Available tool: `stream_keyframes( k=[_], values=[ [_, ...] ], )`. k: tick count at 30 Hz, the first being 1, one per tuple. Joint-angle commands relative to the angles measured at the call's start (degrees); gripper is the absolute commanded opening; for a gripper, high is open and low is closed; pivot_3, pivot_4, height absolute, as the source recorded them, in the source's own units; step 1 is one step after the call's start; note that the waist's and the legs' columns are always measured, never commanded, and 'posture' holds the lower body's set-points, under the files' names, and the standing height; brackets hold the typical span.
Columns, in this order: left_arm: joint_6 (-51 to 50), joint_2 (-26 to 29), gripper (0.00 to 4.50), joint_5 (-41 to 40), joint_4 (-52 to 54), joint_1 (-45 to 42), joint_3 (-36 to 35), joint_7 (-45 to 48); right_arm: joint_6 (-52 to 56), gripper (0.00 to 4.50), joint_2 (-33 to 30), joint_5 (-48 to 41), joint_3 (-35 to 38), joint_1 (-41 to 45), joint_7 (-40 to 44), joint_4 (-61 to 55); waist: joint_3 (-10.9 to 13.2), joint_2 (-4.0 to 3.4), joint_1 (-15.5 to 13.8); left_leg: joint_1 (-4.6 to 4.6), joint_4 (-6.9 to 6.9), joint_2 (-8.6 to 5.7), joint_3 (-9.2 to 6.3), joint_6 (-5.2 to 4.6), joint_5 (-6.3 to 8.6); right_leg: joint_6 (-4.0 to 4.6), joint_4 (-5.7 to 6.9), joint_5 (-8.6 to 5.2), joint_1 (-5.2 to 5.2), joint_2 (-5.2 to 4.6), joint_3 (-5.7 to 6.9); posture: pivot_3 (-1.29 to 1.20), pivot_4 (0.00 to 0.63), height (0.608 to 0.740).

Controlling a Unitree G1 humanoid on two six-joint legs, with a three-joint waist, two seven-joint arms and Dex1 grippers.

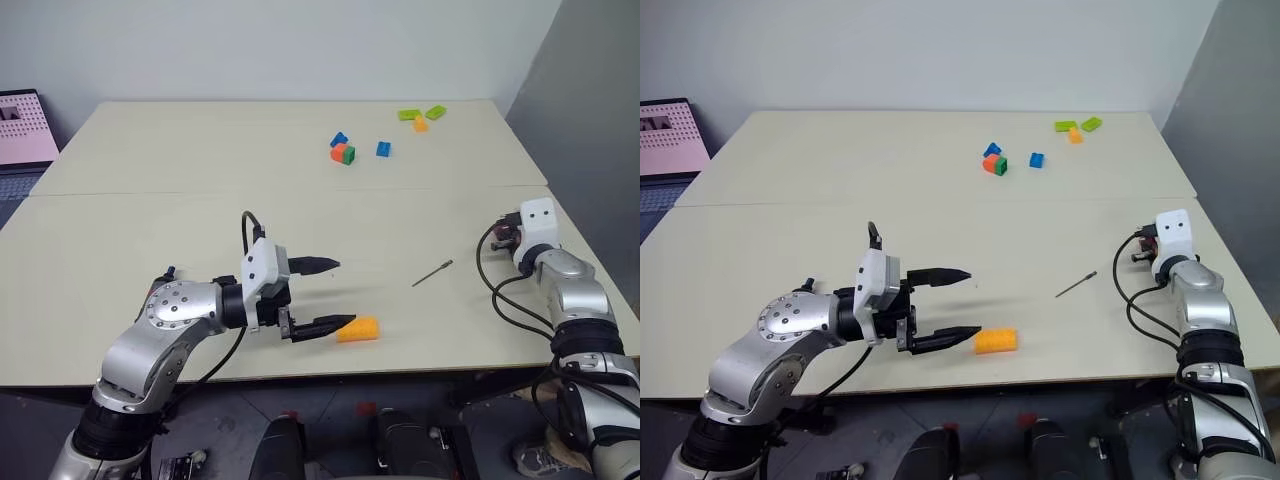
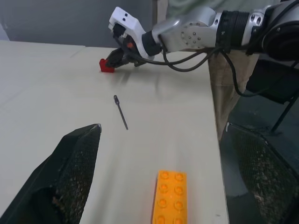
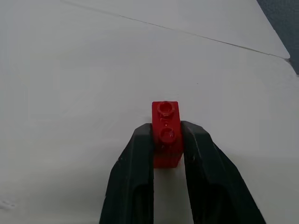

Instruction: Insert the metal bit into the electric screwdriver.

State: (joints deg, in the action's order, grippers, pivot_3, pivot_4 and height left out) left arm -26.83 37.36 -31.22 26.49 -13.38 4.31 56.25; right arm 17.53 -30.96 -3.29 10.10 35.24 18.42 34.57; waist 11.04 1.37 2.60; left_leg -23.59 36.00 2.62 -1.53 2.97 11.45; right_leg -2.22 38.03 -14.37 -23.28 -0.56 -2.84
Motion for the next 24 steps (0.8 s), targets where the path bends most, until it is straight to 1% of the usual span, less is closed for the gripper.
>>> stream_keyframes(
  k=[1, 4, 5, 6, 8, 9, 10, 13, 14, 16, 18, 20, 24],
  values=[
    [-0.3, 2.1, 4.5, 1.4, 1.2, 0.4, -0.2, -0.1, -0.4, 1.99, -0.6, -2.4, 2.8, 0.3, -0.1, -3.0, 0.0, 0.0, 0.1, 0.0, -0.01, 0.0, 0.01, 0.0, 0.0, 0.0, -0.01, 0.0, 0.0, 0.0, -0.01, 0.0, 0.15, 0.74],
    [-0.4, 2.3, 4.5, 0.6, 0.9, 1.3, -1.0, -0.1, 0.6, 2.74, -2.2, -4.2, 4.1, -0.9, 1.9, -8.2, 0.0, 0.0, 0.1, 0.0, -0.04, 0.0, 0.01, -0.01, 0.0, 0.0, -0.04, 0.0, -0.01, 0.0, -0.01, 0.0, 0.15, 0.74],
    [-0.4, 2.4, 4.5, 0.5, 0.9, 1.5, -1.3, -0.1, 1.2, 3.08, -2.7, -4.6, 4.3, -1.4, 2.6, -9.8, 0.0, 0.0, 0.1, 0.0, -0.04, 0.0, 0.02, -0.01, 0.01, -0.01, -0.04, 0.0, -0.01, 0.0, -0.02, 0.0, 0.15, 0.74],
    [-0.3, 2.9, 4.5, 0.7, 0.9, 2.0, -1.7, -0.1, 1.4, 3.24, -3.9, -5.2, 4.3, -2.4, 4.6, -12.7, 0.0, 0.0, 0.1, -0.01, -0.04, 0.0, 0.02, -0.01, 0.01, -0.01, -0.04, 0.0, -0.02, 0.0, -0.02, 0.0, 0.15, 0.74],
    [0.2, 4.2, 4.5, 1.6, 0.9, 3.3, -2.5, 0.1, 1.4, 3.75, -7.4, -5.5, 2.9, -5.1, 9.9, -18.5, 0.0, -0.02, -0.1, -0.02, -0.04, 0.0, 0.02, -0.01, 0.01, 0.01, -0.05, -0.01, -0.02, 0.0, -0.02, 0.0, 0.15, 0.74],
    [0.7, 5.2, 4.5, 2.3, 0.9, 4.0, -2.8, 0.4, 2.1, 3.94, -9.8, -6.0, 1.3, -7.0, 14.4, -22.1, 0.0, -0.02, -0.1, -0.03, -0.05, 0.0, 0.01, -0.01, 0.01, 0.01, -0.05, -0.02, -0.04, 0.0, -0.01, 0.0, 0.15, 0.74],
    [1.5, 6.5, 4.5, 3.1, 0.9, 4.7, -3.0, 0.8, 3.2, 3.94, -12.2, -6.8, -0.7, -9.0, 19.5, -25.8, 0.0, -0.03, -0.2, -0.02, -0.08, 0.01, 0.02, -0.01, 0.01, 0.01, -0.05, -0.03, -0.04, 0.0, -0.01, 0.0, 0.15, 0.74],
    [4.1, 10.9, 4.5, 6.0, 1.2, 7.3, -3.5, 3.3, 6.7, 3.94, -19.1, -13.1, -5.7, -15.3, 35.3, -39.3, 0.0, -0.03, -0.3, -0.03, -0.12, 0.03, 0.02, -0.02, 0.01, 0.06, -0.08, -0.06, -0.08, 0.0, 0.0, 0.0, 0.15, 0.74],
    [4.2, 12.2, 4.5, 6.1, 1.6, 8.1, -3.7, 4.2, 7.9, 3.94, -20.6, -15.2, -6.8, -16.6, 38.6, -42.9, 0.0, -0.03, -0.2, 0.01, -0.17, 0.07, 0.02, -0.02, 0.02, 0.1, -0.08, -0.08, -0.08, 0.0, 0.0, 0.0, 0.15, 0.74],
    [4.6, 14.5, 4.5, 6.2, 2.1, 9.4, -4.1, 5.7, 9.8, 3.94, -22.2, -17.1, -8.7, -17.6, 41.9, -47.3, 0.0, -0.02, 0.1, 0.11, -0.22, 0.13, 0.06, -0.02, 0.02, 0.12, -0.07, -0.1, -0.06, 0.04, -0.01, 0.0, 0.15, 0.74],
    [5.9, 18.0, 4.5, 7.3, 2.7, 11.5, -4.6, 8.6, 10.5, 3.94, -21.7, -17.4, -13.1, -16.3, 44.7, -50.8, 0.0, -0.02, 0.2, 0.13, -0.2, 0.13, 0.07, -0.02, 0.02, 0.12, -0.06, -0.09, -0.07, 0.03, -0.03, 0.0, 0.15, 0.74],
    [7.0, 19.7, 4.5, 8.3, 2.6, 12.4, -4.6, 9.7, 10.7, 3.94, -20.1, -16.7, -16.7, -14.7, 45.4, -52.4, 0.0, -0.01, 0.3, 0.15, -0.15, 0.13, 0.09, -0.01, 0.02, 0.12, -0.07, -0.1, -0.07, 0.0, -0.04, 0.0, 0.15, 0.74],
    [8.0, 19.7, 4.5, 8.9, 3.0, 13.3, -4.6, 9.0, 9.1, 3.94, -14.3, -13.2, -26.0, -12.1, 46.4, -52.1, 0.1, 0.05, 0.3, 0.14, -0.12, 0.11, 0.09, 0.0, 0.03, 0.13, -0.17, -0.1, -0.25, -0.1, 0.0, 0.0, 0.15, 0.74]
  ],
)
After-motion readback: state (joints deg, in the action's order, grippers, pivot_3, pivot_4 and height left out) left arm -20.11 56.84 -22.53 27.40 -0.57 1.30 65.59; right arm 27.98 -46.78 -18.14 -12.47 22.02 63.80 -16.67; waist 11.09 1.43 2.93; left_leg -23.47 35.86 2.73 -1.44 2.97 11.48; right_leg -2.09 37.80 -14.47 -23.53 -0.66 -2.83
